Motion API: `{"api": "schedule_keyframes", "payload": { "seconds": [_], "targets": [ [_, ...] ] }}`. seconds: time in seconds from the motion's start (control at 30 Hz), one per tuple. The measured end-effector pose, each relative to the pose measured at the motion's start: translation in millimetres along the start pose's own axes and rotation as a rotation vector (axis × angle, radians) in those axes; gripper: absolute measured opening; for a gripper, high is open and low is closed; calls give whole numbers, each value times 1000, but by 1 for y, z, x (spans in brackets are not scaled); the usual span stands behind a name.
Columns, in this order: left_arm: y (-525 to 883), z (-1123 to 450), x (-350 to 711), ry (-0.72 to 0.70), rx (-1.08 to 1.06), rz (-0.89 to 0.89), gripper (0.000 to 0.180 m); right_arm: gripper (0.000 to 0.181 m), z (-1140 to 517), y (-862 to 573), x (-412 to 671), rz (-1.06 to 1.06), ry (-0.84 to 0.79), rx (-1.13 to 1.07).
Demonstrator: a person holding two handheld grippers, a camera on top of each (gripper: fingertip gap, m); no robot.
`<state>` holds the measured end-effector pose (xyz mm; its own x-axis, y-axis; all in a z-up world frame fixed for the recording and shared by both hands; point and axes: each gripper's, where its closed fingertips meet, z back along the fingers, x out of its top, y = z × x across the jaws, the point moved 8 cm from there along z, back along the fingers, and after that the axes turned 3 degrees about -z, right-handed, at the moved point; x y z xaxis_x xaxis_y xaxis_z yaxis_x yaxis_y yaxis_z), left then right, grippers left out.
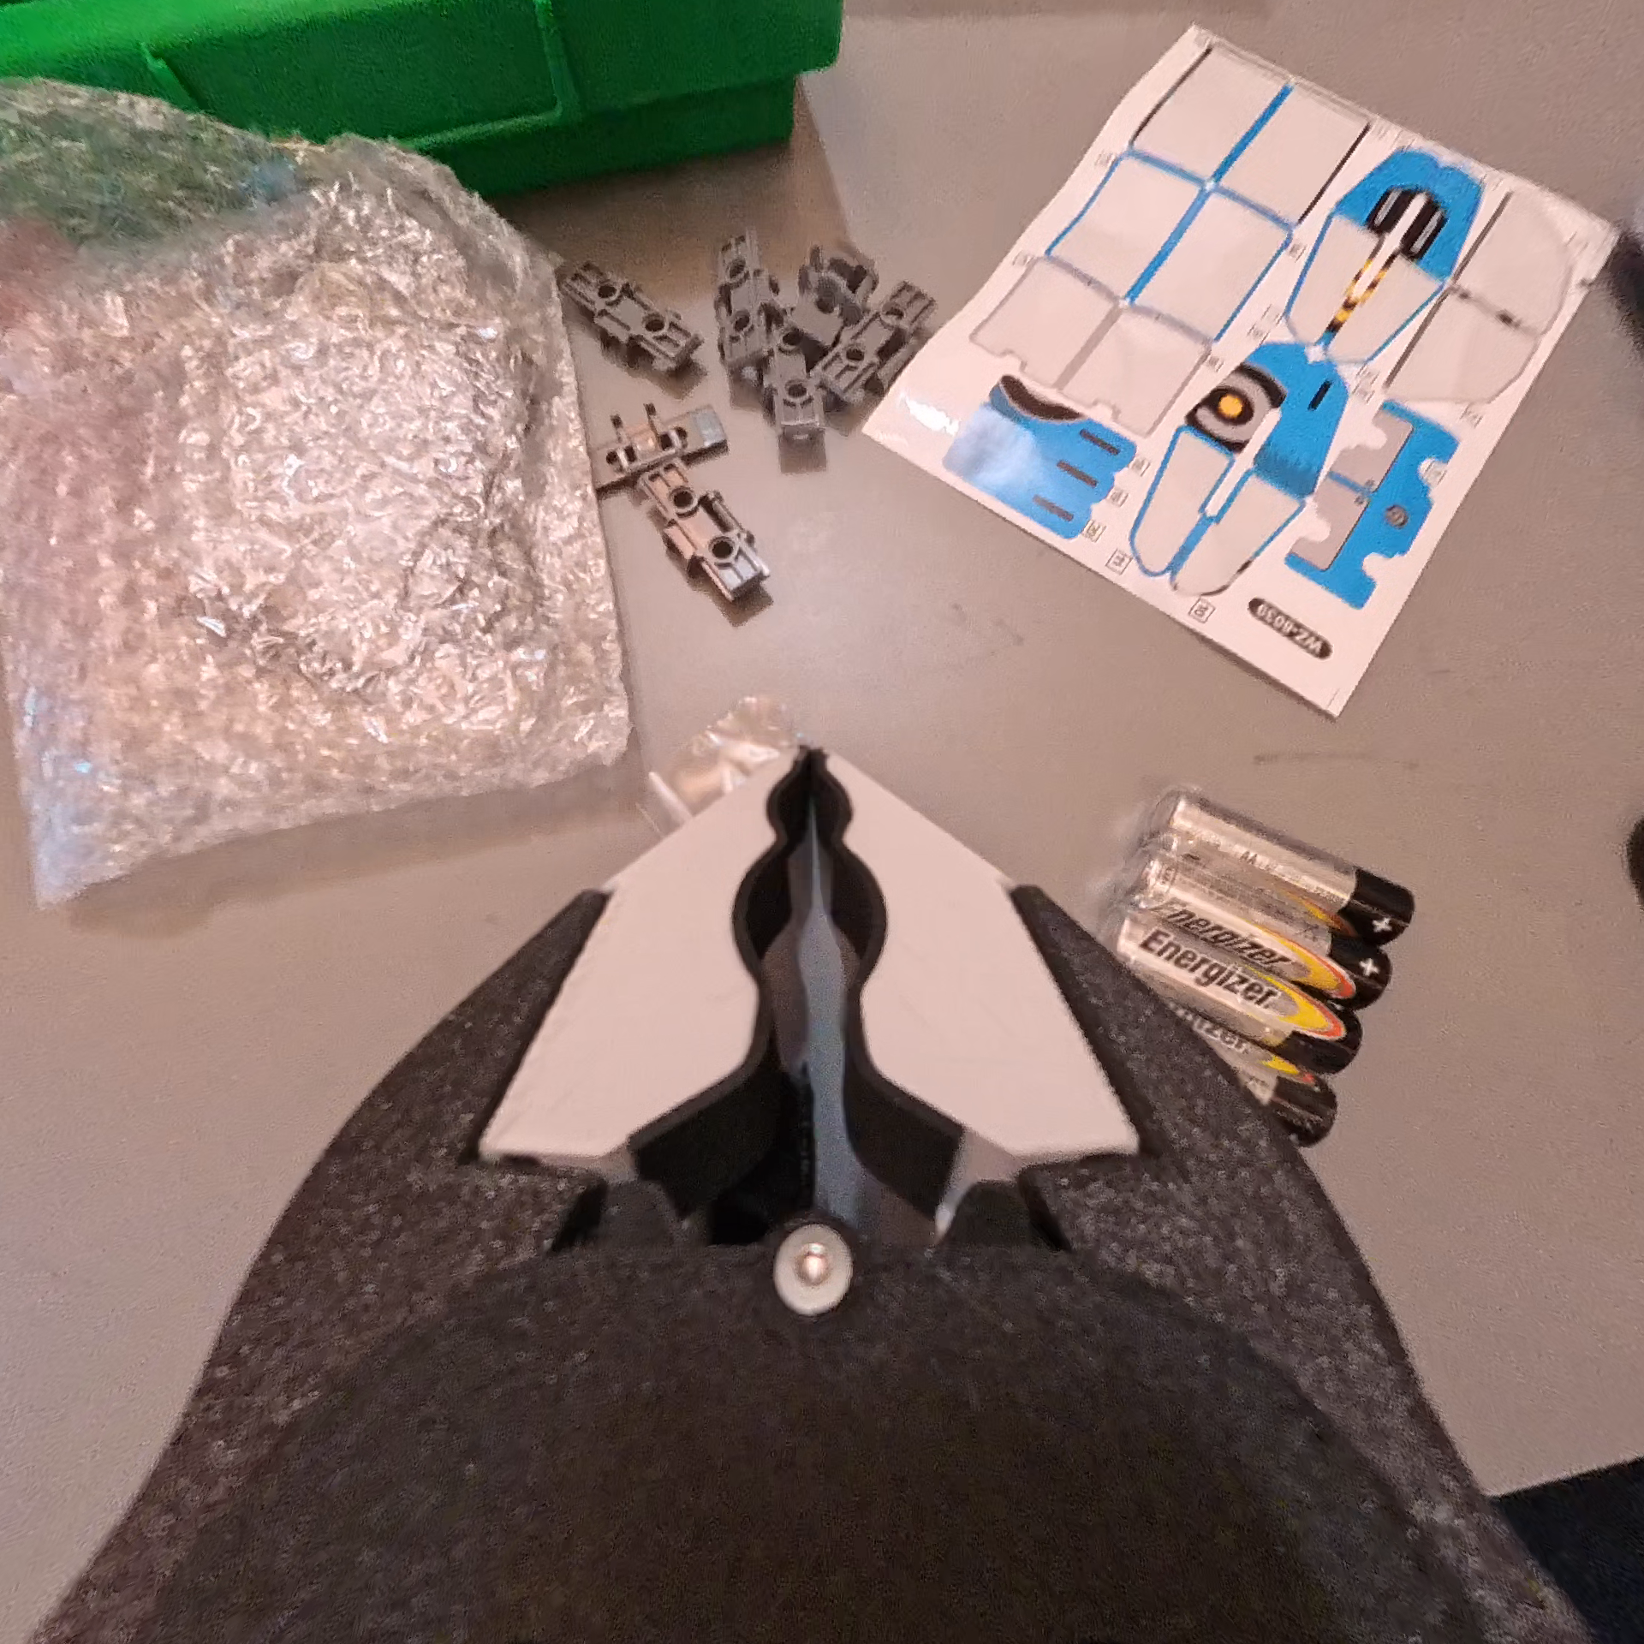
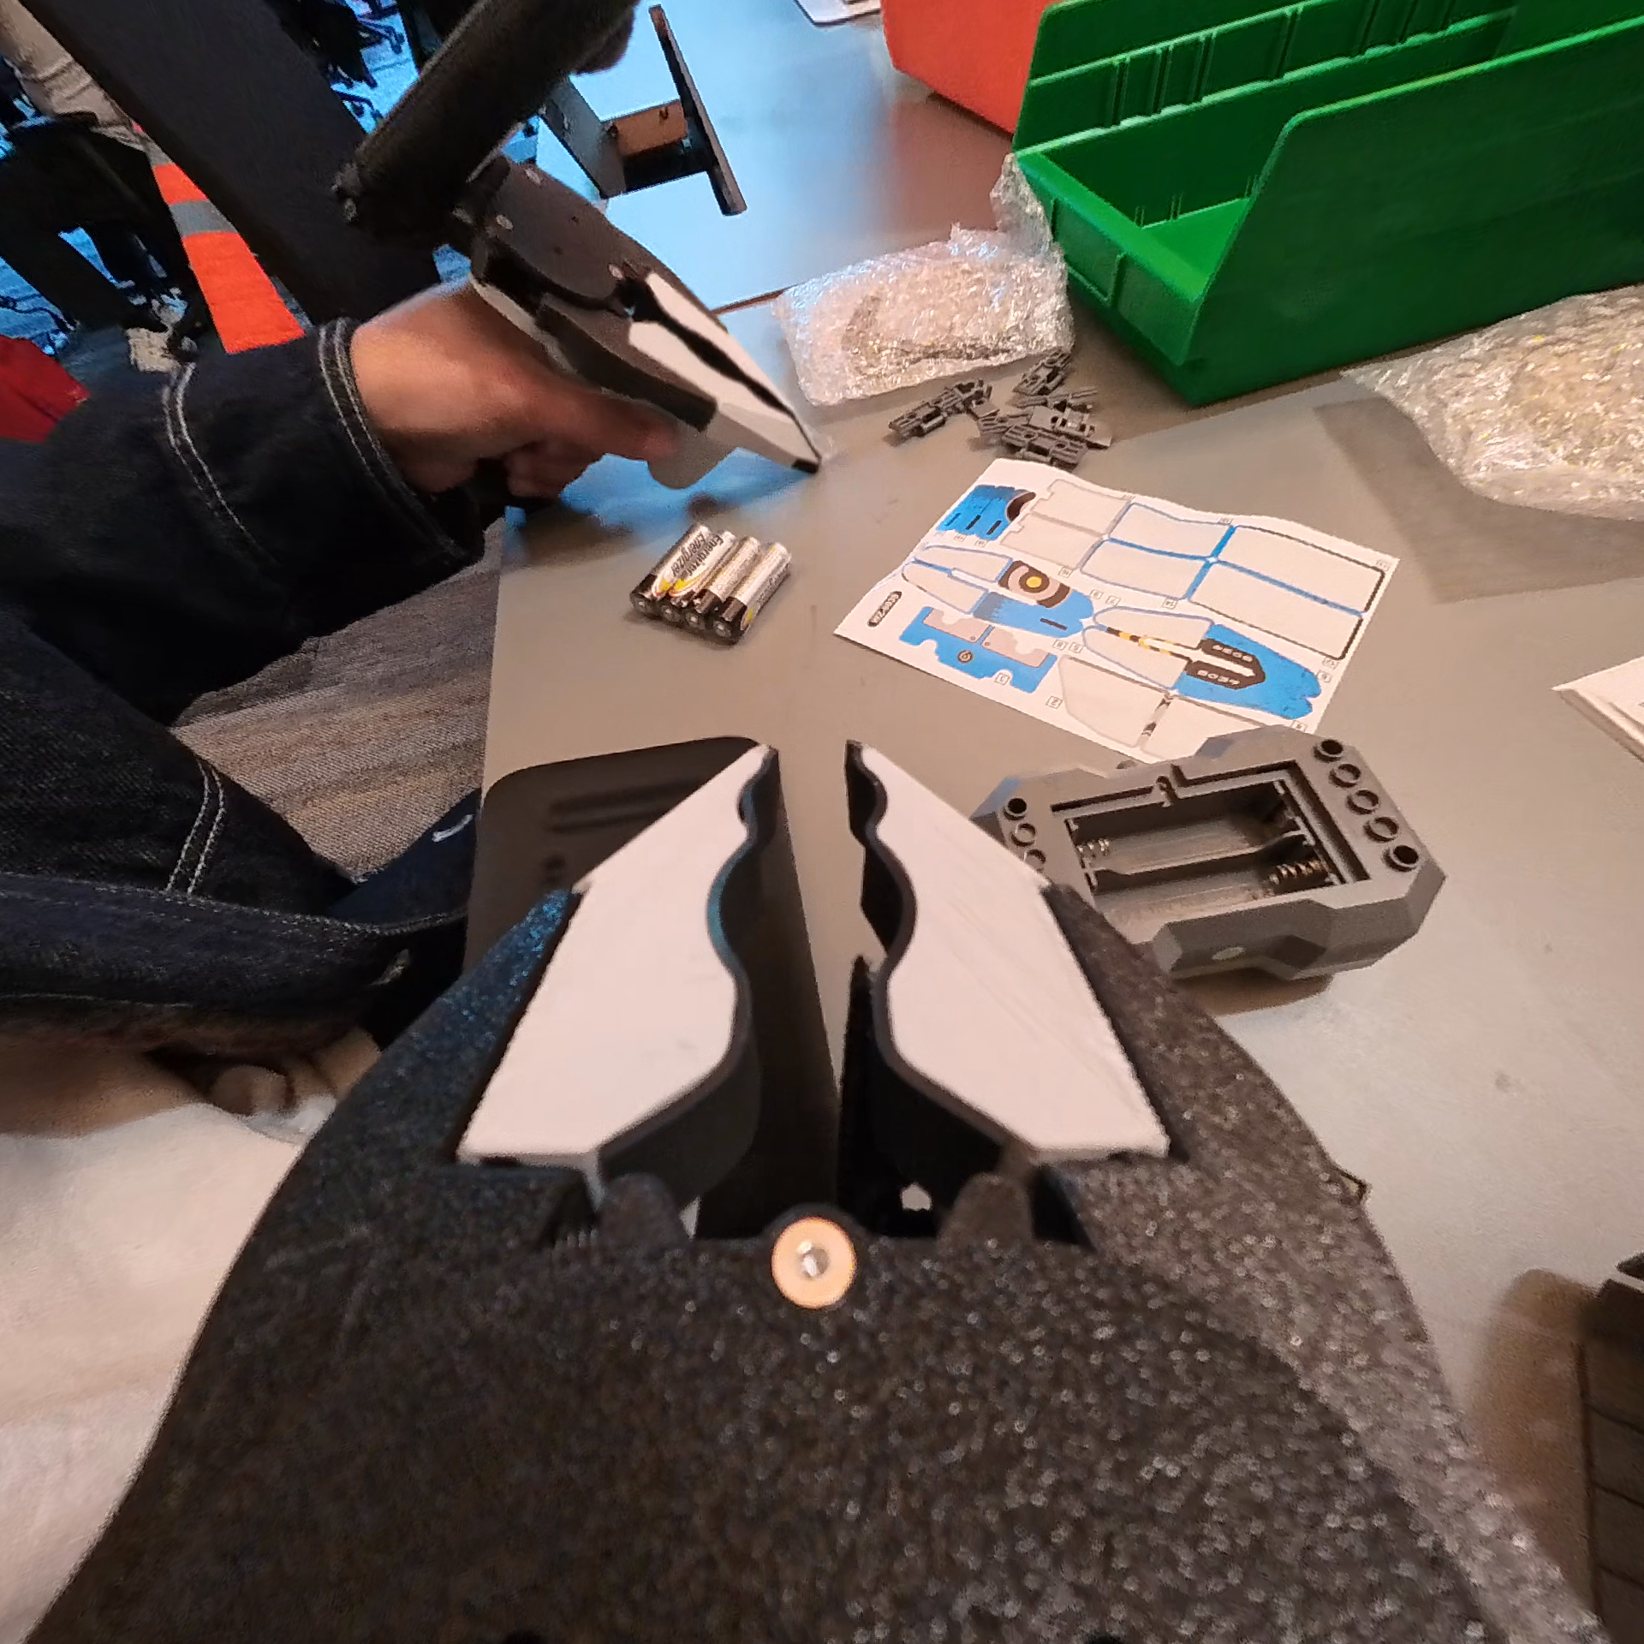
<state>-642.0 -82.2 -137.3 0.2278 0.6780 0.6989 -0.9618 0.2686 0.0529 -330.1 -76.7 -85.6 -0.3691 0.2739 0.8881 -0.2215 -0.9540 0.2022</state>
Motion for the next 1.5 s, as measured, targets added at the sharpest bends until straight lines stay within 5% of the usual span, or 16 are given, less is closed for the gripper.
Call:
{"api": "schedule_keyframes", "payload": {
  "seconds": [0.13,0.27,0.37,0.47,0.6,0.73,0.8,0.87,1.07,1.2,1.3,1.5],
  "targets": [
    [-42,24,25,-115,-107,-115,0,16,6,0,11,52,-49,14],
    [-43,50,37,-121,48,-171,0,18,9,3,23,144,-34,4],
    [-63,66,54,-284,-278,9,0,16,14,6,28,149,-73,16],
    [-78,80,67,-334,-337,8,0,18,10,4,32,157,-76,14],
    [-119,96,93,-460,-707,129,0,35,0,13,47,112,-185,140],
    [-102,95,91,-441,-471,-16,0,35,-4,9,50,70,-154,161],
    [-56,76,61,-247,-133,-120,0,33,-5,4,38,78,-117,119],
    [-18,52,23,8,39,-116,29,26,-6,-2,24,56,-103,84],
    [-14,16,-10,40,-103,-38,36,24,-10,-4,18,-42,-77,122],
    [-22,11,-11,-1,-134,-94,0,23,-12,-6,15,-45,-58,110],
    [-35,14,-4,-2,-166,-160,0,22,-13,-6,16,-30,-56,101],
    [-121,66,70,-358,-598,-48,0,30,-5,4,33,82,-137,120]
  ]
}}
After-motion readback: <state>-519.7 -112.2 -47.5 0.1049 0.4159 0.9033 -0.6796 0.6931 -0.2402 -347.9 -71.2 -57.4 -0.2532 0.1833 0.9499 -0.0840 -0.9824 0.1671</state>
